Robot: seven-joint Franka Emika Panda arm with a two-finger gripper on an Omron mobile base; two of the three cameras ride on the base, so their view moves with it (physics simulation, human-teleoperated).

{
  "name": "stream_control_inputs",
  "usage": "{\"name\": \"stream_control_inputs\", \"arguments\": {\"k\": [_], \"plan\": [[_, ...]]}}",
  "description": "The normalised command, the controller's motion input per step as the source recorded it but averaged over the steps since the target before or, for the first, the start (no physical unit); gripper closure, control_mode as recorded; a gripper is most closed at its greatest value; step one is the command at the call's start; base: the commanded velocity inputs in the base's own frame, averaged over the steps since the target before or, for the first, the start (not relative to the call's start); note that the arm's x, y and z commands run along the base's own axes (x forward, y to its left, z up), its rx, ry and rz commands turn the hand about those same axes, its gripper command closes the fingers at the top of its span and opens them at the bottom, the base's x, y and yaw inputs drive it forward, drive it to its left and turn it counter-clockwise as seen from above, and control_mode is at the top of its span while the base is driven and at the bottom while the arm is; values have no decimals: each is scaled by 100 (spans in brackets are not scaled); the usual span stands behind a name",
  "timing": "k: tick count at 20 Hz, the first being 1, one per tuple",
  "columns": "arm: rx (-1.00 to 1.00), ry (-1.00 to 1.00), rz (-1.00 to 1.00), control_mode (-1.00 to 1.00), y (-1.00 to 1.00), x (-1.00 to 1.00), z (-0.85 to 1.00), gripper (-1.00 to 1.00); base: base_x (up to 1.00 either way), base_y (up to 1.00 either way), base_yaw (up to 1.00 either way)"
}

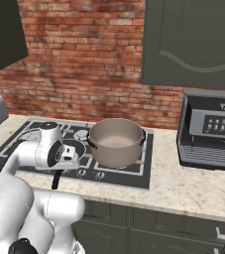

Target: Move the pot and pan from the stove into the sink.

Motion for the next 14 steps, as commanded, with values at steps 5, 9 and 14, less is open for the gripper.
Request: {"name": "stream_control_inputs", "arguments": {"k": [5, 9, 14], "plan": [[0, 0, 0, -100, 5, 0, -15, -100, 0, 0, 0], [0, 0, 0, -100, 13, 0, -35, -100, 0, 0, 0], [0, 0, 0, -100, 1, 0, -54, -100, 0, 0, 0]]}}
